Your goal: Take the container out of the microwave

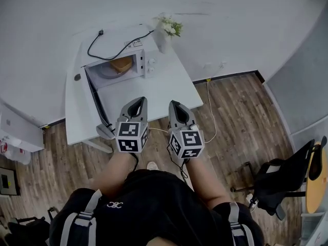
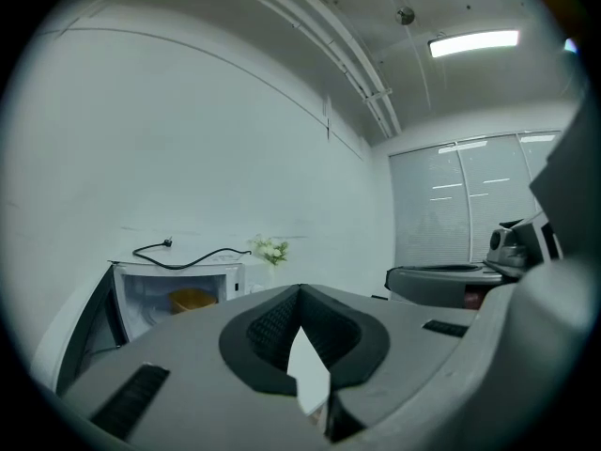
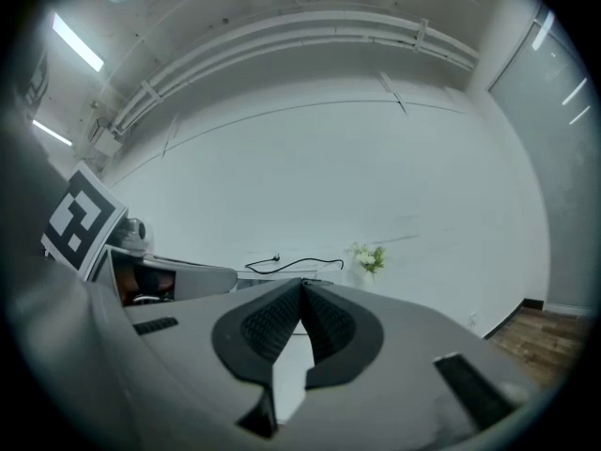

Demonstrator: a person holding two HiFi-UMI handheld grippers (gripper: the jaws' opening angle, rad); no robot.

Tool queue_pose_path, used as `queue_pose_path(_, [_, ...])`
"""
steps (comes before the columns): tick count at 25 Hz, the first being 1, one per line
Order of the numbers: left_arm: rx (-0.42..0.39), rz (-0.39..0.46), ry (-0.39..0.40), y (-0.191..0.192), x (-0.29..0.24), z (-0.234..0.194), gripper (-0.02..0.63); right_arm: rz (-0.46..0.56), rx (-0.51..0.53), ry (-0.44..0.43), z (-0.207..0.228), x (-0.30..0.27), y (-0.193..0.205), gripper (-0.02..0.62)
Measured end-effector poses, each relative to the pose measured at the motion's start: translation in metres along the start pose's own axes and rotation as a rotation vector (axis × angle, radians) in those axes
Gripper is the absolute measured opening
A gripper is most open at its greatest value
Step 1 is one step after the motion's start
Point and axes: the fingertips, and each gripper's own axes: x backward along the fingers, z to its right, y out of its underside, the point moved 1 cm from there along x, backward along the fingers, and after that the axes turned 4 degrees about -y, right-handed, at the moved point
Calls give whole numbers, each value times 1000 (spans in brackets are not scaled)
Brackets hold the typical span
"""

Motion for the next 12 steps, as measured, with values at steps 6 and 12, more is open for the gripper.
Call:
queue_pose_path(6, [13,-30,-26,5,-39,-29,14,-22,-7,-30,12,-54,5,5])
queue_pose_path(12, [22,-46,-56,11,-49,-49,14,-52,17,-83,4,-84,14,5])
